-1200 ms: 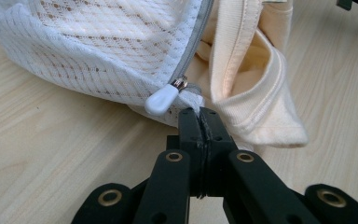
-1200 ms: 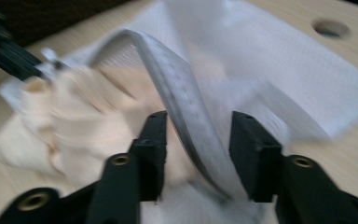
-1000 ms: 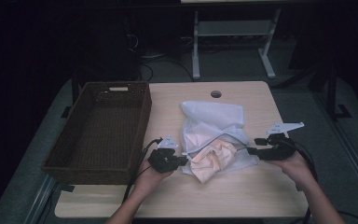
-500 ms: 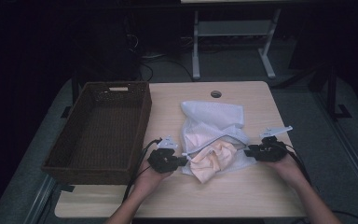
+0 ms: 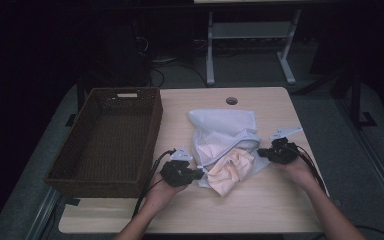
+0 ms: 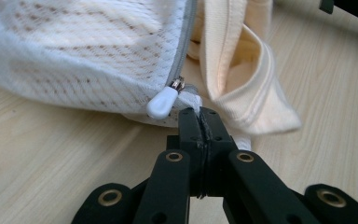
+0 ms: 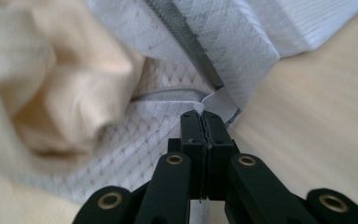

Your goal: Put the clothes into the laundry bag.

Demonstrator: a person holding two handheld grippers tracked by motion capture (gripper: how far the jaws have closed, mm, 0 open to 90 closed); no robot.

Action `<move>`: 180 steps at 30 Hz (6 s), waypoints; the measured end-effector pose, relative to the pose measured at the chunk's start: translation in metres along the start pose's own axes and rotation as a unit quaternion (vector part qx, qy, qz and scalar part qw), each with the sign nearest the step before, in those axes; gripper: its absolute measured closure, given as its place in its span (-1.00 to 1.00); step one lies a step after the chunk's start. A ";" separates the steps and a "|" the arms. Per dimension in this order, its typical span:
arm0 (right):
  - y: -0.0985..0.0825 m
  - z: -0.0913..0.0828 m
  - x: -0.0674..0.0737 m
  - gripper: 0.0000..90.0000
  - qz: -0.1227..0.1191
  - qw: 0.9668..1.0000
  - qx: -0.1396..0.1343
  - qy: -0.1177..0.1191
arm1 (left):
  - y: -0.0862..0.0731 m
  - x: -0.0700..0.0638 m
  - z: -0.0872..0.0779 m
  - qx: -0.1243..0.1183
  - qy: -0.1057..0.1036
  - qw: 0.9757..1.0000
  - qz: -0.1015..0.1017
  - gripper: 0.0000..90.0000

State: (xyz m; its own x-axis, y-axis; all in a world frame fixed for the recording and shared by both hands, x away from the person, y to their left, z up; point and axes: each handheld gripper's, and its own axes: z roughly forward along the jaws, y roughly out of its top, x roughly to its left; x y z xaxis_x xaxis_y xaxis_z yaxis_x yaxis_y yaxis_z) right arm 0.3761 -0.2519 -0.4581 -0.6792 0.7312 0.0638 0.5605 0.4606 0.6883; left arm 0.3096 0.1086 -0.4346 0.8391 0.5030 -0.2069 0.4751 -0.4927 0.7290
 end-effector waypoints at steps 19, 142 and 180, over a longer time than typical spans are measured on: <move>0.022 -0.011 -0.005 0.35 0.010 1.000 -0.018 0.004 | 0.008 -0.002 0.014 -0.008 -0.005 1.000 0.005 0.97; 0.051 0.014 0.098 -0.03 -0.034 0.997 -0.025 0.068 | -0.002 0.001 0.009 0.020 0.006 0.999 0.042 0.97; 0.092 0.075 0.119 0.85 -0.098 0.987 -0.002 0.124 | -0.005 0.000 0.009 0.061 0.009 0.995 0.078 0.98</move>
State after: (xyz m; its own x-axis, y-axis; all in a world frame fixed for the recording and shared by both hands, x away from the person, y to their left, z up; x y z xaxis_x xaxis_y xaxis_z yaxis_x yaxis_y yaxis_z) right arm 0.3823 -0.0852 -0.4415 -0.8695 0.4827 0.1045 0.4061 0.5782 0.7076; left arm 0.3095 0.1048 -0.4437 0.9007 0.4263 -0.0843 0.3689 -0.6476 0.6667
